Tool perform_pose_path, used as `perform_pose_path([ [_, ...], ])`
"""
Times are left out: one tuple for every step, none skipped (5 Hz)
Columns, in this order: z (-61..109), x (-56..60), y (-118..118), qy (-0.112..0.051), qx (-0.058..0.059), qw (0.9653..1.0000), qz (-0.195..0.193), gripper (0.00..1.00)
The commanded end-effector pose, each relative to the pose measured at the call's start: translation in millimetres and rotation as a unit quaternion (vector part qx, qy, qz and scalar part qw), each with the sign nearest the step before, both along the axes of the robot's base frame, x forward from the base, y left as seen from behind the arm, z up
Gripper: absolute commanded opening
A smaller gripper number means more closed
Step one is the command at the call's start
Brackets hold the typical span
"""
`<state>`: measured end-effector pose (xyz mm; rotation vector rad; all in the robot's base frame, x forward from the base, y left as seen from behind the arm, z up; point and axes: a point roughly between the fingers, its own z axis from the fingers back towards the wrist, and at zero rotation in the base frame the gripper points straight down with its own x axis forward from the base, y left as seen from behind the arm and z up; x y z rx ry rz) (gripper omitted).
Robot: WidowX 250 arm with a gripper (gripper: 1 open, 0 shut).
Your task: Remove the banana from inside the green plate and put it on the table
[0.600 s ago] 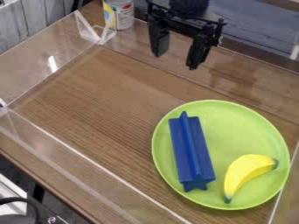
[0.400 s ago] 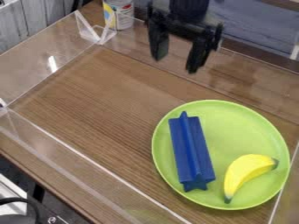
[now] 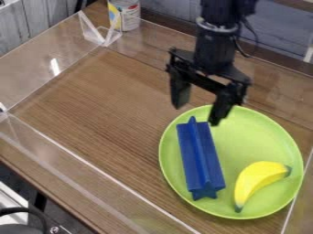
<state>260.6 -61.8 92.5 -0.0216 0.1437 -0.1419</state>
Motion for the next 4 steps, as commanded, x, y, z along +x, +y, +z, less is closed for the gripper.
perform_pose_path([
  [11.4, -2.1, -28.5, -0.036, -0.019, 0.9989, -0.024, 1.00],
  [6.2, -7.0, -49.8, -0.039, -0.027, 0.9979, -0.045, 1.00],
  [-5.6, -9.5, -65.4, -0.037, -0.033, 0.9971, -0.058, 1.00],
  [-24.5, -6.9, -74.0, -0.033, -0.037, 0.9968, -0.063, 1.00],
])
